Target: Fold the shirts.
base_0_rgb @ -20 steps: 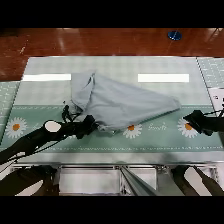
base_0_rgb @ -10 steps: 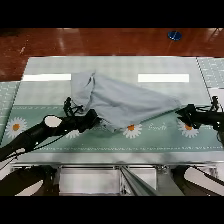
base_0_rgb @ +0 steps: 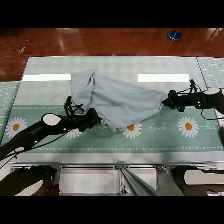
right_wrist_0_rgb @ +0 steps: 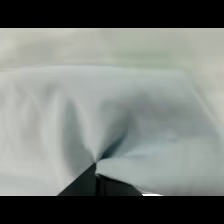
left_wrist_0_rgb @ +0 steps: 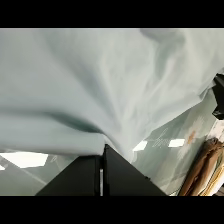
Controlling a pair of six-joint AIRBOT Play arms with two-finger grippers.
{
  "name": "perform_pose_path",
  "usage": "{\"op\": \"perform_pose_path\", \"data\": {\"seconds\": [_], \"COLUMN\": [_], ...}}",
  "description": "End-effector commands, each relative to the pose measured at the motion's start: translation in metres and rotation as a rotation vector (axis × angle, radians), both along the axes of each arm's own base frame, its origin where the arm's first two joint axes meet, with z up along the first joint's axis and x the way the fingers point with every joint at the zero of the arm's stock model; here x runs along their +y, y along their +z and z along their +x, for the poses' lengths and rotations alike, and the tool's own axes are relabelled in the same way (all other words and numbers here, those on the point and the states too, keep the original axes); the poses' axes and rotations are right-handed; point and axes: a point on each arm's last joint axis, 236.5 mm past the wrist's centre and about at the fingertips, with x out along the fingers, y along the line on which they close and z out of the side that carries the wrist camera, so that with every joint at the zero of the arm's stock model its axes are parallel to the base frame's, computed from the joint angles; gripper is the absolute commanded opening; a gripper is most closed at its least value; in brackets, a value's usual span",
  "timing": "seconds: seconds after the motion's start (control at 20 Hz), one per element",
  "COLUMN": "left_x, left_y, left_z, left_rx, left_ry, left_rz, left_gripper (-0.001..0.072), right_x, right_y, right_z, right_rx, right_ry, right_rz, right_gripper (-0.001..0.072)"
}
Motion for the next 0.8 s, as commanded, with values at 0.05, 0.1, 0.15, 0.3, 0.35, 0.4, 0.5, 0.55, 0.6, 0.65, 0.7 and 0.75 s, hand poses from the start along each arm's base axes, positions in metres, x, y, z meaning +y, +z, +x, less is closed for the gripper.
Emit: {"op": "perform_pose_path", "data": {"seconds": [0.05, 0.1, 0.15, 0.3, 0.35, 0.4, 0.5, 0.55, 0.6, 0.65, 0.7, 0.75], "left_x": [0.027, 0.04, 0.055, 0.089, 0.097, 0.104, 0.115, 0.119, 0.12, 0.12, 0.12, 0.12], "left_y": [0.045, 0.072, 0.106, 0.223, 0.261, 0.3, 0.368, 0.397, 0.427, 0.452, 0.471, 0.489], "left_z": [0.036, 0.052, 0.07, 0.095, 0.094, 0.089, 0.076, 0.068, 0.057, 0.044, 0.032, 0.016], "left_rx": [-0.143, -0.205, -0.286, -0.523, -0.599, -0.685, -0.838, -0.901, -0.97, -1.033, -1.075, -1.118], "left_ry": [-0.035, -0.036, -0.038, -0.119, -0.162, -0.208, -0.27, -0.284, -0.297, -0.311, -0.319, -0.332], "left_rz": [-0.038, -0.063, -0.081, -0.121, -0.112, -0.082, 0.013, 0.07, 0.134, 0.198, 0.255, 0.317], "left_gripper": [0.0018, 0.0017, 0.0017, 0.0017, 0.0017, 0.0017, 0.0017, 0.0017, 0.0017, 0.0017, 0.0017, 0.0017], "right_x": [0.006, 0.001, -0.005, -0.008, -0.005, 0.001, 0.014, 0.021, 0.027, 0.029, 0.034, 0.036], "right_y": [0.056, 0.084, 0.123, 0.269, 0.324, 0.376, 0.457, 0.492, 0.52, 0.539, 0.556, 0.569], "right_z": [0.02, 0.028, 0.038, 0.052, 0.044, 0.031, -0.006, -0.03, -0.057, -0.08, -0.107, -0.129], "right_rx": [-0.1, -0.164, -0.258, -0.589, -0.713, -0.831, -1.018, -1.103, -1.171, -1.215, -1.258, -1.292], "right_ry": [0.169, 0.19, 0.197, 0.187, 0.182, 0.18, 0.182, 0.185, 0.187, 0.183, 0.188, 0.183], "right_rz": [-0.079, -0.127, -0.179, -0.307, -0.352, -0.395, -0.484, -0.53, -0.572, -0.607, -0.636, -0.666], "right_gripper": [0.002, 0.002, 0.002, 0.002, 0.002, 0.002, 0.002, 0.002, 0.002, 0.002, 0.002, 0.002]}}
